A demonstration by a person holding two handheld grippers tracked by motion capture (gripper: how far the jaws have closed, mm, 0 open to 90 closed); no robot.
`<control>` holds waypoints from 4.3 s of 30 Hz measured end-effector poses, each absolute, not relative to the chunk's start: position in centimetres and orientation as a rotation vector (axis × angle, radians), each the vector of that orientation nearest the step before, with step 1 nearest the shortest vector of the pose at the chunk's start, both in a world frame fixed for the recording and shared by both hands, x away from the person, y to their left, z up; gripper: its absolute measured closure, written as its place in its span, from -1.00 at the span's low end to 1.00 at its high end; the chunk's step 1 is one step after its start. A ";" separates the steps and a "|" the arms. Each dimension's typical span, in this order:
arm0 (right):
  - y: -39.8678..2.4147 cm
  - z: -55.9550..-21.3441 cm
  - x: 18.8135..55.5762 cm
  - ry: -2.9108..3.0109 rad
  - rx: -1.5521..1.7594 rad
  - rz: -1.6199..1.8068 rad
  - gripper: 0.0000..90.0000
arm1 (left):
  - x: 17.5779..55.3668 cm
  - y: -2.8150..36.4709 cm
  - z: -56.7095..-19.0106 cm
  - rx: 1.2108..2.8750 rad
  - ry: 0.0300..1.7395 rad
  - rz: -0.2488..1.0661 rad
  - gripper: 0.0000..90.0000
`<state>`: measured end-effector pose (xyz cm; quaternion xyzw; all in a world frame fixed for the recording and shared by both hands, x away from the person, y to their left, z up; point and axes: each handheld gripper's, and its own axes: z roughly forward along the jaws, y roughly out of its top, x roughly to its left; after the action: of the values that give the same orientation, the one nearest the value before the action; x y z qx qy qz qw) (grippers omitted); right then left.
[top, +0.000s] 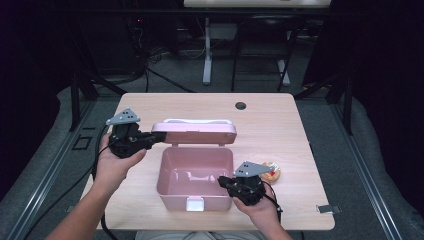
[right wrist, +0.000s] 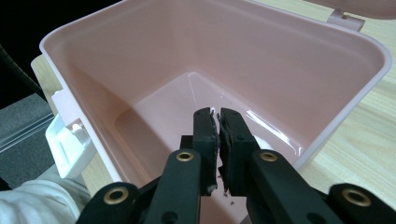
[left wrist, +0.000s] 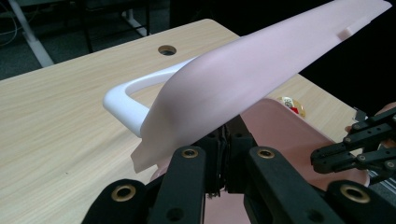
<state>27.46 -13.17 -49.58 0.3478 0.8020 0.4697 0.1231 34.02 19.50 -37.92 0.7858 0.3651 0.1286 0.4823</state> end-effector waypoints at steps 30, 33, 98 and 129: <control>-12.0 -50.1 27.4 2.379 0.983 1.349 0.86 | 36.2 20.2 -38.0 1.877 0.970 0.317 0.94; -11.9 -50.2 27.4 2.384 0.978 1.346 0.86 | 36.3 20.4 -38.1 1.875 0.974 0.316 0.94; -13.9 -47.6 28.3 2.299 1.006 1.454 0.27 | 33.0 24.1 -48.0 1.943 0.948 0.315 0.00; -17.2 -45.7 32.5 2.201 1.060 1.329 -0.24 | 32.7 25.9 -47.3 1.900 1.045 0.283 -0.03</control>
<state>32.47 -17.20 -45.68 0.3750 0.7785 0.4703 0.1792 32.67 25.85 -47.25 0.7717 0.4243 0.1151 0.4595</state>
